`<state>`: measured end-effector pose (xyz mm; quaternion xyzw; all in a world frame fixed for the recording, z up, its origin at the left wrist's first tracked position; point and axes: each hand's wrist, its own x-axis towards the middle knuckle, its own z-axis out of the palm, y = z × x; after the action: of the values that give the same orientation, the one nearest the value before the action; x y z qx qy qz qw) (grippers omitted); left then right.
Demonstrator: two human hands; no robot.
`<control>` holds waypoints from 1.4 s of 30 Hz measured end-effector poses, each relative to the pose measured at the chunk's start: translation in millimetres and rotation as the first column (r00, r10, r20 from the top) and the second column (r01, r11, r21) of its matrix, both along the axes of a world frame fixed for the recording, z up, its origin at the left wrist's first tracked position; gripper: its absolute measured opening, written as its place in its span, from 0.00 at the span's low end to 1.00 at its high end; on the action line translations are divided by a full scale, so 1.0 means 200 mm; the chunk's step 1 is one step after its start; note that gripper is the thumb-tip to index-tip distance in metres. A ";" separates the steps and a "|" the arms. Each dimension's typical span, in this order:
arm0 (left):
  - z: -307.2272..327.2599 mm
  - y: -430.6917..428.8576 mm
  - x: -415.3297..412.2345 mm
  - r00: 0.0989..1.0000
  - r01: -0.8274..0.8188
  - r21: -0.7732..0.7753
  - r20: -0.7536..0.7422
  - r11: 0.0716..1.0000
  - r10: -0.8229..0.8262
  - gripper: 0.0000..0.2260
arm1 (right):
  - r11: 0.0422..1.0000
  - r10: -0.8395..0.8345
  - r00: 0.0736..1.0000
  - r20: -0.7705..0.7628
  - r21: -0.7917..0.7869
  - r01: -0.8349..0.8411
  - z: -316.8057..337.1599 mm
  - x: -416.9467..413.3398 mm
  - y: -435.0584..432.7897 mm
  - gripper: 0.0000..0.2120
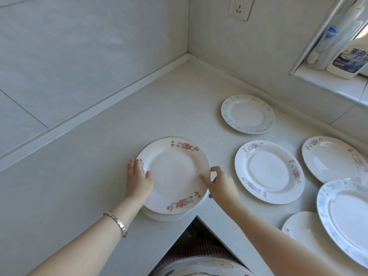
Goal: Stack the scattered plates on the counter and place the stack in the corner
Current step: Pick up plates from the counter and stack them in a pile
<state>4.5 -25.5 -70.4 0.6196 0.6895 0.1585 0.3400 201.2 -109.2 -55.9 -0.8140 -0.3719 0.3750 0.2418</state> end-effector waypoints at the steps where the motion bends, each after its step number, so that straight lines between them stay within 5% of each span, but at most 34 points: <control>1: 0.00 0.00 0.00 1.000 0.006 0.001 -0.026 1.000 -0.006 0.24 | 0.991 -0.137 0.981 -0.139 -0.017 0.136 -0.02 0.03 0.00 0.20; 2: -0.01 -0.01 0.00 0.999 0.014 0.001 -0.053 1.000 -0.014 0.24 | 0.938 -0.344 0.871 -0.349 -0.080 0.338 -0.03 0.07 -0.01 0.18; 4: -0.01 -0.01 0.01 0.996 0.022 -0.001 -0.089 1.000 -0.022 0.25 | 0.686 -0.651 0.326 -0.686 -0.348 0.638 -0.05 0.16 -0.06 0.16; 5: -0.02 -0.01 0.01 0.995 0.022 0.000 -0.100 1.000 -0.022 0.25 | 0.563 -0.688 0.079 -0.721 -0.462 0.686 -0.08 0.21 -0.09 0.17; 6: -0.02 -0.01 0.01 0.994 0.021 0.005 -0.110 1.000 -0.020 0.26 | 0.473 -0.698 -0.069 -0.713 -0.531 0.703 -0.11 0.25 -0.13 0.23; 8: -0.02 -0.01 0.02 0.993 0.013 0.013 -0.119 1.000 -0.011 0.27 | 0.334 -0.708 -0.193 -0.679 -0.562 0.757 -0.17 0.33 -0.18 0.31; 13: -0.02 0.03 -0.01 0.998 -0.058 -0.009 -0.029 0.998 0.058 0.26 | 0.144 -0.562 -0.316 -0.765 -0.466 0.873 -0.28 0.44 -0.20 0.18; 21: 0.01 0.02 0.00 0.966 -0.217 0.003 0.145 0.976 0.214 0.25 | 0.237 -0.525 -0.137 -0.840 -0.299 0.924 -0.29 0.51 -0.24 0.20; 25: 0.02 0.01 0.02 0.950 -0.267 0.009 0.167 0.964 0.262 0.24 | 0.406 -0.474 -0.001 -0.881 -0.219 0.888 -0.18 0.51 -0.27 0.13; 33: 0.01 0.04 0.00 0.929 -0.282 -0.070 0.230 0.957 0.291 0.20 | 0.843 -0.297 0.437 -0.849 -0.019 0.537 0.11 0.36 -0.19 0.11; 39: 0.08 0.04 -0.01 0.735 -0.395 -0.243 0.495 0.886 0.463 0.18 | 0.958 -0.197 0.641 -0.742 -0.007 0.287 0.10 0.24 -0.10 0.06; 42: 0.09 0.04 -0.02 0.748 -0.373 -0.280 0.473 0.884 0.465 0.20 | 0.968 -0.187 0.652 -0.735 -0.025 0.248 0.06 0.20 -0.08 0.06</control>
<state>0.3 -16.6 -53.1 0.3496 0.7015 0.3360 0.5223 241.4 -125.9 -43.1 -0.6246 -0.1581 0.6224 0.4444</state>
